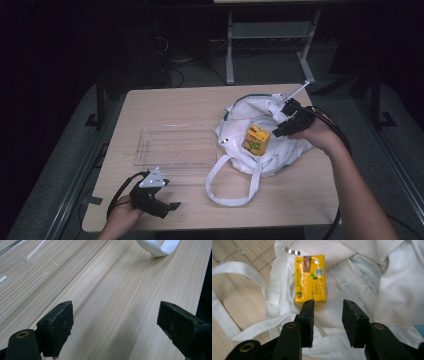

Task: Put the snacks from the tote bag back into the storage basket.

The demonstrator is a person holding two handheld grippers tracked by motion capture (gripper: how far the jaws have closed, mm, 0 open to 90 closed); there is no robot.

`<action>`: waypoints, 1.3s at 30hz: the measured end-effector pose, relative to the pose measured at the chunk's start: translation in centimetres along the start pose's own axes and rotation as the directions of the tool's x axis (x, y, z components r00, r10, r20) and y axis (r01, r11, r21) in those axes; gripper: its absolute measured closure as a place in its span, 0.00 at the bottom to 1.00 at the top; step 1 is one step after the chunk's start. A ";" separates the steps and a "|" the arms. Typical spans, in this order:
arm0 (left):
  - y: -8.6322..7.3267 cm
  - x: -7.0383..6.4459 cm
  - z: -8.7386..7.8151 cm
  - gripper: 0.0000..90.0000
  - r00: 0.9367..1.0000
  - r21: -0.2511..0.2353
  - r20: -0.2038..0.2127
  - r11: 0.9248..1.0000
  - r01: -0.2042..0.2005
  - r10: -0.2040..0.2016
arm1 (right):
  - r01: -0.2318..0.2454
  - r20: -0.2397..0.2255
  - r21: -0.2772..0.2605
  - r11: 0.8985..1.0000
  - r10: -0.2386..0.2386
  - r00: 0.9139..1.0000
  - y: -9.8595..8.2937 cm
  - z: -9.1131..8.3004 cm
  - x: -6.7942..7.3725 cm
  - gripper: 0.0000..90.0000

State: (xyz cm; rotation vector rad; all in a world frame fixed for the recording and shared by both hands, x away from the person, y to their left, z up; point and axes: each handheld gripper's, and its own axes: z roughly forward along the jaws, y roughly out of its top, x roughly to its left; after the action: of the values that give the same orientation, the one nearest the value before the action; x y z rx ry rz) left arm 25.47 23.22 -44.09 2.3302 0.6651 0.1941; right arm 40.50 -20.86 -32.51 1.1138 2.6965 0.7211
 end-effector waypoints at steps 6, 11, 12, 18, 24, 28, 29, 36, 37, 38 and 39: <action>0.0 0.0 0.1 0.15 1.000 -0.001 0.004 1.000 -0.003 0.003 | 0.026 -0.008 0.011 1.000 -0.026 1.000 1.2 0.2 1.1 0.52; 0.0 0.0 0.1 0.15 1.000 0.000 0.004 1.000 -0.001 0.001 | 0.039 0.001 0.042 0.998 -0.039 0.999 2.2 1.1 1.7 0.48; 0.0 0.0 0.1 0.15 1.000 0.000 0.005 1.000 0.001 -0.001 | 0.042 -0.001 0.048 0.998 -0.042 0.999 2.3 1.3 1.8 0.48; 0.0 0.0 0.1 0.15 1.000 0.003 0.008 1.000 -0.005 0.005 | 0.054 0.003 0.081 0.995 -0.055 0.999 3.3 2.7 2.2 0.43; 0.0 0.0 0.1 0.15 1.000 0.008 0.011 1.000 -0.011 0.011 | 0.069 0.001 0.094 0.993 -0.069 0.998 3.8 4.2 2.3 0.41; 0.0 -0.1 0.1 0.15 1.000 0.003 0.015 1.000 -0.008 0.008 | 0.071 -0.004 0.107 0.992 -0.071 0.997 4.1 5.1 2.4 0.41; 0.0 -0.1 0.1 0.15 1.000 0.003 0.015 1.000 -0.008 0.008 | 0.072 -0.007 0.110 0.991 -0.072 0.997 4.2 5.3 2.4 0.41; 0.0 -0.1 0.2 0.15 1.000 -0.005 0.021 1.000 -0.002 0.002 | 0.076 -0.006 0.124 0.989 -0.076 0.997 4.4 6.2 2.4 0.41; 0.0 -0.1 0.2 0.15 1.000 0.000 0.021 1.000 -0.009 0.009 | 0.076 -0.006 0.127 0.989 -0.076 0.997 4.4 6.3 2.4 0.41; 0.0 -0.1 0.2 0.15 1.000 0.000 0.021 1.000 -0.009 0.009 | 0.076 -0.005 0.130 0.989 -0.076 0.997 4.4 6.3 2.4 0.42; 0.0 -0.1 0.2 0.15 1.000 -0.003 0.023 1.000 -0.013 0.013 | 0.079 -0.002 0.132 0.988 -0.079 0.997 4.4 6.3 2.4 0.42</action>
State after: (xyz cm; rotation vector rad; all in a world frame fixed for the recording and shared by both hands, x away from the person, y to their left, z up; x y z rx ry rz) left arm 25.41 23.04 -44.22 2.3314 0.6379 0.1736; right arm 43.50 -14.10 -35.81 1.0269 2.8022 0.5355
